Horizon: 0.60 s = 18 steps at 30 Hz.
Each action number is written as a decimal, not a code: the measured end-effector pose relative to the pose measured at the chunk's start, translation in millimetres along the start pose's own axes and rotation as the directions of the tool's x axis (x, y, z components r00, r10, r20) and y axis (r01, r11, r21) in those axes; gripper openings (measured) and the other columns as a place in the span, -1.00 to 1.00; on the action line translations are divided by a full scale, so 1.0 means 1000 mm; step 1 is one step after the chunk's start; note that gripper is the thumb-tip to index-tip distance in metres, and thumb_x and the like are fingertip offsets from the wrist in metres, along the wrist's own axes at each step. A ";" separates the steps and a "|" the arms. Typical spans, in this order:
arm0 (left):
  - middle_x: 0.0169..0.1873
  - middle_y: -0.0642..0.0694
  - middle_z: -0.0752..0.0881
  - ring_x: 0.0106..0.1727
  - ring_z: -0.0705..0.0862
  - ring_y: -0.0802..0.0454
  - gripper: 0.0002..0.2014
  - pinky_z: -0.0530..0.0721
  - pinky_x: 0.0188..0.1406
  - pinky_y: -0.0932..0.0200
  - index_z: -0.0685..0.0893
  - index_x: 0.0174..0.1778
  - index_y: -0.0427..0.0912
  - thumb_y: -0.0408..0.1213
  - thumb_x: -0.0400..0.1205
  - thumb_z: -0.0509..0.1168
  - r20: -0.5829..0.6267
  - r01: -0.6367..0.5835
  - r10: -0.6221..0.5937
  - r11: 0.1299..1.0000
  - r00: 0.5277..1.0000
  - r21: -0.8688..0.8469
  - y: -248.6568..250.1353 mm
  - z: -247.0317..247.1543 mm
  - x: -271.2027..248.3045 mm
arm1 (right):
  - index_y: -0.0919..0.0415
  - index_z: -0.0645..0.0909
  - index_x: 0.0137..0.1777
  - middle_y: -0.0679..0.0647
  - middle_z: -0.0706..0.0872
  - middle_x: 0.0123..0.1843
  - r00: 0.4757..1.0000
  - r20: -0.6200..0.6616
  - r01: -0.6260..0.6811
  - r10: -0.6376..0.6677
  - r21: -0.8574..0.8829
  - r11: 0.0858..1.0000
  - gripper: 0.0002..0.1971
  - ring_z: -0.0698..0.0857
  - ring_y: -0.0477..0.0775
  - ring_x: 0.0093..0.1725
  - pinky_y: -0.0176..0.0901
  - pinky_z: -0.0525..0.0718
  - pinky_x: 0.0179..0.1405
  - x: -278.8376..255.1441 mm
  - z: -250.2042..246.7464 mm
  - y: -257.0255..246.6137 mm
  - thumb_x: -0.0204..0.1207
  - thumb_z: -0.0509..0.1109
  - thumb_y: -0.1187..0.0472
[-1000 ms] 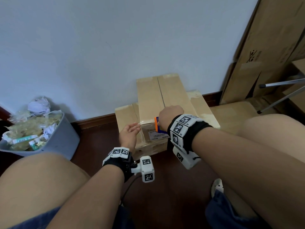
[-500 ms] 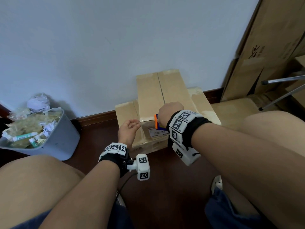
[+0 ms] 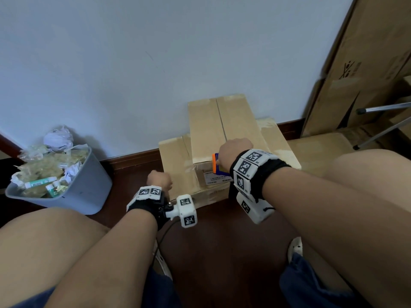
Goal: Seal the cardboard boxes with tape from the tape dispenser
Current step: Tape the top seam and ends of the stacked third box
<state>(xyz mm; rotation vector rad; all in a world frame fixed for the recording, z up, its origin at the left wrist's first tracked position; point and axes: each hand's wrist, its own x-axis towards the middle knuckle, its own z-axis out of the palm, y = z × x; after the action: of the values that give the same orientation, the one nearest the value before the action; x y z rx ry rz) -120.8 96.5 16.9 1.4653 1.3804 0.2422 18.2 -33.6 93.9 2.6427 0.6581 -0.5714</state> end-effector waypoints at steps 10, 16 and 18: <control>-0.15 0.02 0.68 -0.12 0.62 0.05 -0.96 0.57 -0.14 0.16 0.65 -0.06 -0.11 -0.25 0.63 0.33 0.443 -0.875 0.787 0.243 0.431 0.419 0.036 0.025 -0.041 | 0.14 0.58 -0.35 0.04 0.63 -0.33 0.984 -0.096 0.145 -0.149 -0.043 0.988 -0.67 0.59 0.06 -0.39 -0.12 0.64 -0.06 -0.044 -0.013 0.021 0.61 0.26 0.01; -0.22 -0.05 0.53 -0.24 0.53 -0.03 -0.84 0.52 -0.29 0.09 0.48 -0.19 -0.12 -0.26 0.58 0.36 0.580 -0.886 0.742 0.043 0.338 0.461 0.039 0.043 -0.028 | 0.11 0.46 -0.42 -0.01 0.53 -0.40 0.951 -0.178 0.236 -0.251 -0.102 0.966 -0.60 0.49 -0.02 -0.46 -0.25 0.35 -0.48 -0.049 -0.012 0.031 0.67 0.19 0.03; -0.26 -0.06 0.53 -0.27 0.54 -0.08 -0.80 0.50 -0.31 0.06 0.43 -0.22 -0.10 -0.25 0.56 0.37 0.637 -0.893 0.693 0.021 0.338 0.451 0.047 0.045 -0.023 | 0.12 0.45 -0.43 -0.01 0.52 -0.41 0.947 -0.183 0.250 -0.264 -0.096 0.963 -0.59 0.48 -0.01 -0.47 -0.25 0.33 -0.50 -0.047 -0.012 0.033 0.67 0.20 0.03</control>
<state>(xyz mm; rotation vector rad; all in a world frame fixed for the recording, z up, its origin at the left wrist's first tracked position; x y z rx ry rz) -66.3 64.8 44.9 2.8749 0.1176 0.1597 0.5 -73.1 134.2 2.5829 1.0741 -0.3512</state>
